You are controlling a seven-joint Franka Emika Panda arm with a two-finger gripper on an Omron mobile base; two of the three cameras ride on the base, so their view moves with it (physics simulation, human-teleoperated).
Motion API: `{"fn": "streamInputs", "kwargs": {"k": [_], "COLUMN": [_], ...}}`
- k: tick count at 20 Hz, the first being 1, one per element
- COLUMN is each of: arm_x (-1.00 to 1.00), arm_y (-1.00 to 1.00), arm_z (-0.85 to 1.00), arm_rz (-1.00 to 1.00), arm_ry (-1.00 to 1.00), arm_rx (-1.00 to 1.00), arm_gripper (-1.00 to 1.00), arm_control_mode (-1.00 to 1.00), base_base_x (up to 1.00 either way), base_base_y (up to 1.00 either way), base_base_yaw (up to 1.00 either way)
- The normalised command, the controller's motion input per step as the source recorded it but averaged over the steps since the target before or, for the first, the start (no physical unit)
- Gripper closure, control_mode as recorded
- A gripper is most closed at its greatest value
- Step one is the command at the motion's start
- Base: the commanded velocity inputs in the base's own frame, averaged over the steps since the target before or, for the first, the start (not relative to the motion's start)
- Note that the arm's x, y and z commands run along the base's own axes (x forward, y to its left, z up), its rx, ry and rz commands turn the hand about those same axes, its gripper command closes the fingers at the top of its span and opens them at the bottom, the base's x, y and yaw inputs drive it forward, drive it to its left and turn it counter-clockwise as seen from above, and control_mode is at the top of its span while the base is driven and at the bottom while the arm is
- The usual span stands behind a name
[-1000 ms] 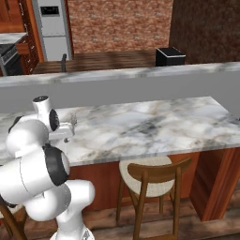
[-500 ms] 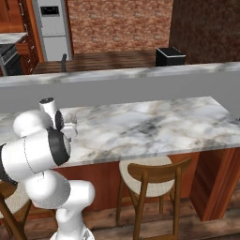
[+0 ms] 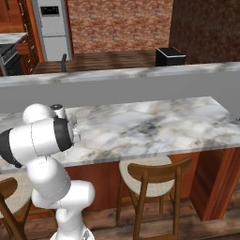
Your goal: Organize the utensils by type. Pick up the wooden spoons from the counter and place them in the open cabinet. Then pick up the metallic utensils from the counter and place them in the open drawer.
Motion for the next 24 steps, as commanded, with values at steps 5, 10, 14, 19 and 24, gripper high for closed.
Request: {"fn": "streamInputs", "kwargs": {"k": [5,10,14,19,24], "arm_x": [0.15,0.19,0.14,0.19,0.20], "arm_y": [0.01,0.12,0.25,0.27,0.12], "arm_z": [-0.25,-0.08,-0.01,-0.03,-0.26], "arm_rz": [0.00,0.00,0.00,-0.01,0.00], "arm_ry": [-0.03,-0.06,-0.09,-0.07,-0.05], "arm_rx": [0.04,0.01,0.00,0.00,0.00], "arm_gripper": [-1.00,-1.00,-1.00,-1.00,-1.00], "arm_control_mode": [-1.00,-1.00,-1.00,-1.00,-1.00], "base_base_x": [0.00,0.00,0.00,0.00,0.00], "base_base_y": [0.00,0.00,0.00,0.00,0.00], "base_base_yaw": [0.00,0.00,0.00,0.00,0.00]}}
